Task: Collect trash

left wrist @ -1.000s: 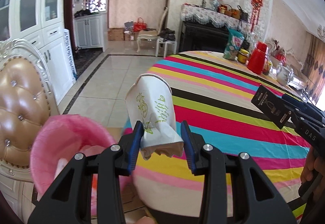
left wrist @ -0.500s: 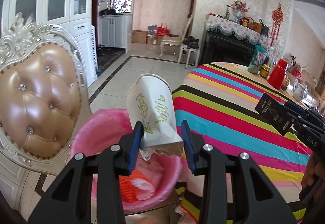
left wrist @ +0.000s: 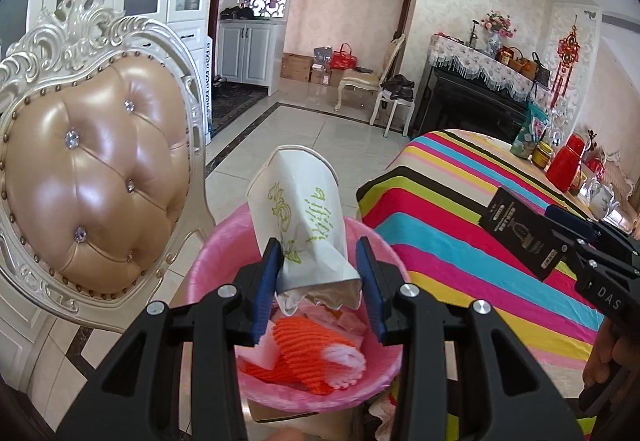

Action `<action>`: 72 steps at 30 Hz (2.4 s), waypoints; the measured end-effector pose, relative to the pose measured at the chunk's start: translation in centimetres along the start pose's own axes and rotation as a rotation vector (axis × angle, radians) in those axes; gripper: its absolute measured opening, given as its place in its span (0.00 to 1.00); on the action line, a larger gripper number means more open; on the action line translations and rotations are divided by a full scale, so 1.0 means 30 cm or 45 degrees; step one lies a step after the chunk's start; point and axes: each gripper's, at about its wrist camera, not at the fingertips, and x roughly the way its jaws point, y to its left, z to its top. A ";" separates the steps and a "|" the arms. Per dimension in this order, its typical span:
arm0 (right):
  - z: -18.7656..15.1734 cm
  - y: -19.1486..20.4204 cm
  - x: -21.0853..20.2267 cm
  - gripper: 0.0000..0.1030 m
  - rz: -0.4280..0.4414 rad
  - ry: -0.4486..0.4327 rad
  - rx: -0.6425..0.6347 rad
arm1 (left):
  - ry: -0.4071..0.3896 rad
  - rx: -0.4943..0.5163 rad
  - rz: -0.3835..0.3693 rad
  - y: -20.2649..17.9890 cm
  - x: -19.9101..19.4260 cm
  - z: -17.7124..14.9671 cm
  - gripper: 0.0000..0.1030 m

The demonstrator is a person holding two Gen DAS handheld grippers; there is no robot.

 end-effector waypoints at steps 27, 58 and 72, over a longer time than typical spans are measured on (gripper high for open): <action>0.020 0.218 0.227 0.39 0.132 0.112 -0.027 | 0.035 -0.055 0.028 0.138 0.065 -0.010 0.37; -0.026 0.180 0.291 0.60 0.171 0.143 0.007 | 0.084 -0.080 0.062 0.160 0.085 -0.043 0.58; -0.144 0.111 0.129 0.65 0.172 0.113 0.029 | 0.104 -0.013 0.047 0.063 -0.068 -0.186 0.69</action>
